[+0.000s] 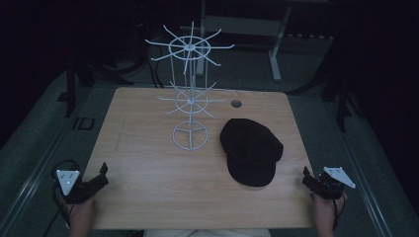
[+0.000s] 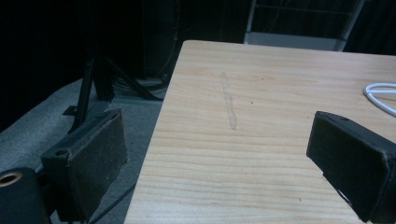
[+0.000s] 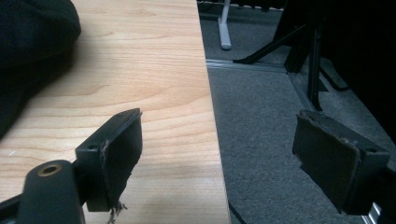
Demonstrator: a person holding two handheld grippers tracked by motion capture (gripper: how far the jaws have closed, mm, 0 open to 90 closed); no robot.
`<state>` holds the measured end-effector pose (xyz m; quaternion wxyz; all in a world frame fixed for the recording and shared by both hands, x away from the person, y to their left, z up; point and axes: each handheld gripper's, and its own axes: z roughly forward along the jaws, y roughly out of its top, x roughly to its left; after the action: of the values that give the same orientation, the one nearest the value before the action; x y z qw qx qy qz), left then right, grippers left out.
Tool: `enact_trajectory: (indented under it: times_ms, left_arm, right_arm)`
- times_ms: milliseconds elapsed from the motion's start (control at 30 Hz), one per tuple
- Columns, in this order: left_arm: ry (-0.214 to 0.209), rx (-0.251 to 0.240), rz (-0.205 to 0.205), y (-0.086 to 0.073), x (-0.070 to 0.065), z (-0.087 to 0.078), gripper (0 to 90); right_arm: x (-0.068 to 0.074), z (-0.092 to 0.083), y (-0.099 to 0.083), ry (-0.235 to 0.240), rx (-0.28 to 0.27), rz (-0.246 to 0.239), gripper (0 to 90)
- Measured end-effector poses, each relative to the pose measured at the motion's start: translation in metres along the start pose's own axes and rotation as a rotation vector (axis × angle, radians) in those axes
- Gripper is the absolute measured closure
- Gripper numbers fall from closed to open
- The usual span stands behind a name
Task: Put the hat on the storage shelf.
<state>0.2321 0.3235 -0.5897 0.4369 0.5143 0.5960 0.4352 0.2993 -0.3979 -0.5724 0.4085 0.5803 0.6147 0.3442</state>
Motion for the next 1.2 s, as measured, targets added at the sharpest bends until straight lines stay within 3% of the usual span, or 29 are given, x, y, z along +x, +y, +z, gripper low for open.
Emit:
enact_trajectory:
  times_ms: [167, 267, 433, 500, 700, 967, 1067, 1200]
  left_arm:
    - [-0.019, 0.012, 0.014, 0.0, 0.0, 0.0, 4.1]
    - [-0.033, 0.018, 0.027, 0.0, -0.001, 0.0, 3.3]
    - [-0.038, 0.018, 0.035, 0.0, -0.002, 0.001, 2.5]
    - [-0.037, 0.021, 0.035, 0.0, -0.002, 0.001, 2.5]
    - [-0.039, 0.026, 0.035, 0.001, -0.002, 0.001, 2.5]
    - [-0.046, 0.034, 0.035, 0.001, -0.001, 0.002, 2.7]
    - [-0.045, 0.033, 0.034, 0.001, -0.001, 0.002, 3.4]
    - [-0.043, 0.029, 0.035, 0.001, -0.002, 0.002, 4.4]
  right_arm:
    - [-0.004, 0.0, 0.0, 0.015, 0.012, 0.034, 12.6]
    - [-0.008, 0.001, 0.0, 0.028, 0.052, 0.061, 11.2]
    - [-0.008, 0.0, 0.003, 0.018, 0.077, 0.062, 11.5]
    - [-0.009, -0.001, 0.007, 0.067, 0.106, 0.084, 13.5]
    - [-0.004, -0.007, 0.021, 0.112, 0.1, 0.082, 15.0]
    - [0.01, -0.02, 0.049, 0.168, 0.047, 0.066, 15.3]
    - [0.019, -0.024, 0.061, 0.18, 0.062, 0.047, 14.0]
    - [0.032, -0.028, 0.076, 0.232, 0.063, 0.051, 13.6]
